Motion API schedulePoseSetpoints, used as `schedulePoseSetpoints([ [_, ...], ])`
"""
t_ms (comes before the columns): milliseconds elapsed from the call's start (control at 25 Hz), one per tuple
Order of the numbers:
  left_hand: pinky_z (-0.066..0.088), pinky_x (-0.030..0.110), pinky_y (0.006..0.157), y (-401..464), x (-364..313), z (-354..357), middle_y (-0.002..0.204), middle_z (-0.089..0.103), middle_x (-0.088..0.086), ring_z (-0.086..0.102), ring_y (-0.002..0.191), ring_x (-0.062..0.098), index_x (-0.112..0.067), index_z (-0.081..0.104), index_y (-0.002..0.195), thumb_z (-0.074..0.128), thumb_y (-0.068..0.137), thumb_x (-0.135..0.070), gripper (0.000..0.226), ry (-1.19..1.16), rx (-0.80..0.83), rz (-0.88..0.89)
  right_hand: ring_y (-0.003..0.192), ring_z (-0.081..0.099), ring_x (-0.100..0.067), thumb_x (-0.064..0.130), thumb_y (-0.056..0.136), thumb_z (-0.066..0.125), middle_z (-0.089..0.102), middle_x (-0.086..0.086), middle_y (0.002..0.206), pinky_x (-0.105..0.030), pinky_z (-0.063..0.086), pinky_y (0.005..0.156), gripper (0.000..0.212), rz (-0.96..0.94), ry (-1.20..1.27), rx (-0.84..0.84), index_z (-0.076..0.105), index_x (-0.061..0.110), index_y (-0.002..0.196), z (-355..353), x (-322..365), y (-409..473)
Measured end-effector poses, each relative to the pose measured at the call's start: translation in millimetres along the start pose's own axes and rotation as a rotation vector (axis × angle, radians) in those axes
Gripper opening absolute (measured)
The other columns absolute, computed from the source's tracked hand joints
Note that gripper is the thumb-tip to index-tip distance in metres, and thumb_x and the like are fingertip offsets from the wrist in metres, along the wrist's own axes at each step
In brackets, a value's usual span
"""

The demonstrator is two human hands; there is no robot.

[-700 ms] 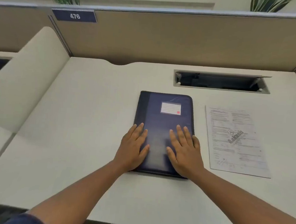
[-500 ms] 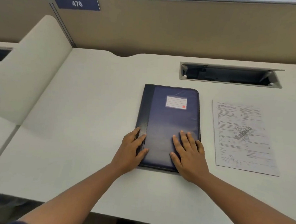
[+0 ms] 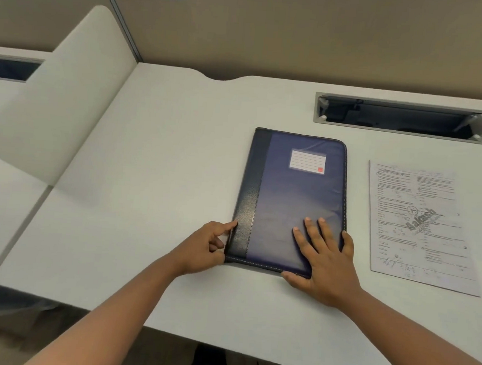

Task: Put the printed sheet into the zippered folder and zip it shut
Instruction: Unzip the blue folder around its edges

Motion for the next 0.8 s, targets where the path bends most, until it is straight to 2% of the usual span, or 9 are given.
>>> schedulePoseSetpoints([
  [120,0.051,0.014,0.081,0.0,-0.5,0.4,0.117,0.055,-0.002,0.058,0.086,0.008,-0.041,0.042,0.151,0.08,0.081,-0.014,0.084,0.024,0.019,0.002,0.155,0.012,-0.025,0.085,0.087,0.027,0.02,0.002,0.168,-0.066,0.01,0.116,0.085,0.042,0.033,-0.005,0.029,0.037,0.157,-0.7,-1.4,3.1],
  [240,0.052,0.016,0.077,6.8,-0.5,-1.8,0.113,0.057,-0.001,0.061,0.076,0.005,-0.043,0.042,0.15,0.086,0.077,-0.021,0.088,0.032,0.017,-0.004,0.154,0.016,-0.023,0.075,0.094,0.02,0.027,0.003,0.166,-0.062,0.01,0.118,0.072,0.098,0.075,-0.005,0.034,0.038,0.154,-2.8,-3.0,11.1],
  [400,0.05,0.012,0.061,23.0,-3.8,-3.9,0.119,0.051,-0.006,0.072,0.071,0.01,-0.046,0.038,0.149,0.078,0.086,-0.033,0.076,0.041,-0.009,-0.023,0.154,0.015,-0.024,0.068,0.096,0.018,0.026,0.002,0.166,-0.057,0.01,0.119,0.067,0.125,0.118,-0.017,0.035,0.036,0.153,-8.2,-10.6,27.0],
  [480,0.05,0.011,0.06,36.2,-8.1,-4.5,0.126,0.046,-0.008,0.07,0.07,0.008,-0.044,0.035,0.152,0.073,0.09,-0.036,0.072,0.097,-0.056,-0.001,0.155,0.011,-0.024,0.068,0.096,0.019,0.022,0.002,0.168,-0.055,0.009,0.119,0.068,0.154,0.138,-0.024,0.034,0.036,0.154,-11.2,-17.7,36.9],
  [600,0.045,0.012,0.078,63.5,-18.7,-7.1,0.136,0.041,-0.007,0.061,0.08,0.004,-0.04,0.032,0.154,0.068,0.092,-0.043,0.072,0.218,-0.126,0.049,0.155,0.004,-0.023,0.068,0.096,0.02,0.013,0.002,0.17,-0.054,0.011,0.118,0.068,0.207,0.155,-0.026,0.029,0.036,0.155,-16.4,-31.6,55.7],
  [680,0.048,0.023,0.093,83.9,-28.4,-9.7,0.142,0.038,-0.004,0.057,0.099,0.006,-0.034,0.034,0.154,0.066,0.092,-0.046,0.07,0.249,-0.182,0.076,0.156,0.0,-0.022,0.069,0.095,0.02,0.009,0.002,0.17,-0.055,0.013,0.117,0.07,0.241,0.174,-0.014,0.025,0.037,0.157,-20.7,-43.2,72.7],
  [760,0.045,0.036,0.107,105.5,-39.5,-12.7,0.148,0.037,0.0,0.049,0.123,0.017,-0.028,0.039,0.153,0.064,0.093,-0.046,0.067,0.284,-0.251,0.106,0.155,-0.002,-0.022,0.07,0.094,0.023,0.005,0.002,0.171,-0.056,0.017,0.117,0.072,0.265,0.199,0.011,0.02,0.037,0.158,-25.1,-55.5,91.0],
  [800,0.042,0.038,0.109,117.0,-45.6,-15.8,0.15,0.036,0.001,0.045,0.13,0.02,-0.027,0.042,0.152,0.063,0.094,-0.045,0.064,0.296,-0.283,0.119,0.155,-0.003,-0.023,0.07,0.093,0.025,0.003,0.001,0.171,-0.056,0.018,0.117,0.074,0.277,0.217,0.024,0.018,0.037,0.159,-26.6,-62.1,100.5],
])
Point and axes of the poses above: each hand's wrist, its own y-axis towards the middle knuckle, its own z-axis out of the palm, x = y × z, the point moved 5 cm from there along y, towards the middle knuckle
